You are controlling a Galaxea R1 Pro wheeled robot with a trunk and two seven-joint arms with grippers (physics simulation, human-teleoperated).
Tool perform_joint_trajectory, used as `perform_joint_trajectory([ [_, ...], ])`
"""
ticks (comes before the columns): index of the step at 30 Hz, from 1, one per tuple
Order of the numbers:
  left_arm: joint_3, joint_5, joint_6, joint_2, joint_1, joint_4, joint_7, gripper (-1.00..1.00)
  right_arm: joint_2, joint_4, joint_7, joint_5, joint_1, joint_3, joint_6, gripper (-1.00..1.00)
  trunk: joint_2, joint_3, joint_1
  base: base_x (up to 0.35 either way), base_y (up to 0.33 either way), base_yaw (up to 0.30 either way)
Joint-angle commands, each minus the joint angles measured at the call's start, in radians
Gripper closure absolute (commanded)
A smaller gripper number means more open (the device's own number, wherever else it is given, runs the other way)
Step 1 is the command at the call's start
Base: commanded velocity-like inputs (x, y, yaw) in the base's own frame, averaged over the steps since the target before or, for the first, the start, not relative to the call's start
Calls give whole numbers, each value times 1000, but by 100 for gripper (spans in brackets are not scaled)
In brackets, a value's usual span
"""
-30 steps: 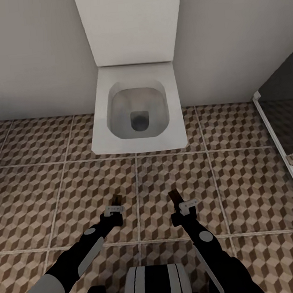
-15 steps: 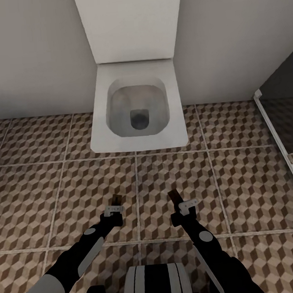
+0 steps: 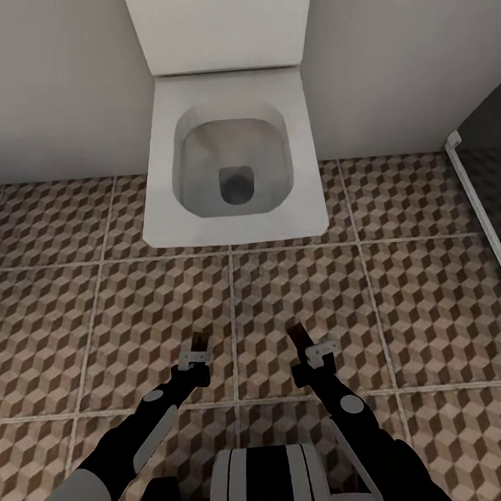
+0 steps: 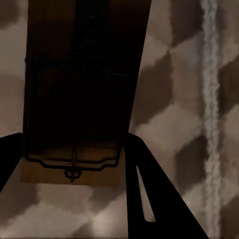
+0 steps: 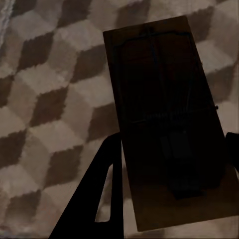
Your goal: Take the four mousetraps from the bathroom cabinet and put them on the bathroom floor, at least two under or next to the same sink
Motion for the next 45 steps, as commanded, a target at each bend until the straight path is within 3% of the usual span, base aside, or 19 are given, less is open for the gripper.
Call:
perform_joint_trajectory([
  [1,-5,7,3,1,-1,-2,9,100,0,-1,-5,-2,-1,2,6,100,0,-6,0,0,0,0],
  [8,-5,7,3,1,0,-5,9,100,0,-1,-5,-2,0,2,6,100,-2,-44,3,0,0,0],
  [23,-5,6,-4,1,2,-5,9,100,0,0,-5,2,0,2,1,100,-2,-47,3,0,0,0],
  [26,-5,6,-6,1,2,-4,9,100,1,0,-6,23,-1,2,-22,100,-2,-47,3,0,0,0],
  [32,-5,6,-16,2,2,1,7,100,9,14,-7,136,0,-3,-75,100,-2,-47,3,0,0,0],
  [39,-5,6,-53,2,2,9,6,100,38,84,-7,164,-13,-5,-87,100,-2,-47,3,0,0,0],
  [45,-5,6,-58,2,2,10,5,100,46,233,-7,166,-102,-6,-116,100,-2,-47,3,0,0,0],
])
